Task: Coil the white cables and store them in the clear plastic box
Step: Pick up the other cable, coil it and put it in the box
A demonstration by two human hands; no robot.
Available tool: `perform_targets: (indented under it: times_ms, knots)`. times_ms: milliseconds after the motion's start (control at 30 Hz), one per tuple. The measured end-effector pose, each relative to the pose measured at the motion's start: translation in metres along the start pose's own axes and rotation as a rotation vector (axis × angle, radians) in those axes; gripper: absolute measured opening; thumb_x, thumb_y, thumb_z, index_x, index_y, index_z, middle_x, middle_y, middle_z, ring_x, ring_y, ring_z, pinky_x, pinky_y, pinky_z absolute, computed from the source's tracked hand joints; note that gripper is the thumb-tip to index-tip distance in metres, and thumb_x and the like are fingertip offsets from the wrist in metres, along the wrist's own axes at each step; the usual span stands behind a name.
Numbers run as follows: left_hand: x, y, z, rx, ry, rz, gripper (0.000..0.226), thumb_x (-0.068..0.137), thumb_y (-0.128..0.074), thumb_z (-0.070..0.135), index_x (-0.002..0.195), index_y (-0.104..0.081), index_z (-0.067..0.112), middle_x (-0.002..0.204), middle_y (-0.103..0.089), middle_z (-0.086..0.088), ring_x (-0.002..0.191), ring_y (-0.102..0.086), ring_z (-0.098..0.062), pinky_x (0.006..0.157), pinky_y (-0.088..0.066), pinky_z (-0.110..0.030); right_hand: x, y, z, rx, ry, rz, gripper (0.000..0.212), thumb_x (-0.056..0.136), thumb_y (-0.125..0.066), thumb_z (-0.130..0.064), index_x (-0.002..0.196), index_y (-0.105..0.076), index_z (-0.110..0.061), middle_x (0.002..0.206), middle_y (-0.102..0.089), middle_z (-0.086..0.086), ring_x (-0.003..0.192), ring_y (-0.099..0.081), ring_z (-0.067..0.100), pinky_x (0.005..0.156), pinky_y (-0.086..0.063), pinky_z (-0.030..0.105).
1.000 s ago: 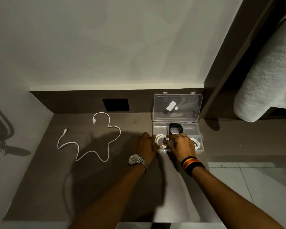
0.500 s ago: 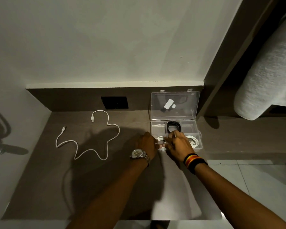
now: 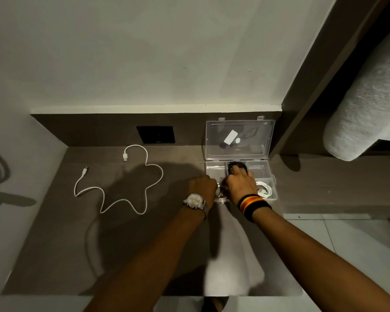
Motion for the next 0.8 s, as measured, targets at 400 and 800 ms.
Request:
perform_targets:
  times_ms: [400,800]
  knots:
    - [-0.036,0.017,-0.042,-0.489,0.019,0.286,0.024,0.094,-0.067,0.033,0.093,-0.071,0.01,0.088,-0.07,-0.013,0.078,-0.068,-0.033,0.067,-0.049,-0.033,-0.016,0.013,0.013,0.422,-0.079,0.148,0.023,0.087,-0.079,-0.028,0.109,-0.079,-0.024,0.121,-0.063,0.005,0.11,-0.062,0.031,0.098,-0.052,0.042]
    - [-0.127,-0.009,-0.191,-0.108,0.439,0.156,0.027,0.092,-0.06,0.032,0.11,-0.074,0.016,0.118,-0.07,-0.014,0.116,-0.057,-0.04,0.101,-0.038,-0.047,-0.025,0.019,-0.163,0.531,0.45,0.163,0.057,0.097,-0.055,-0.005,0.152,-0.044,-0.013,0.159,-0.043,0.01,0.147,-0.04,0.028,0.119,-0.036,0.043]
Point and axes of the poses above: each hand's wrist, its own x-axis towards the middle knuckle, its own y-axis out of the back of the hand, z = x × y, the point moved 8 cm from there along x, towards the middle knuckle
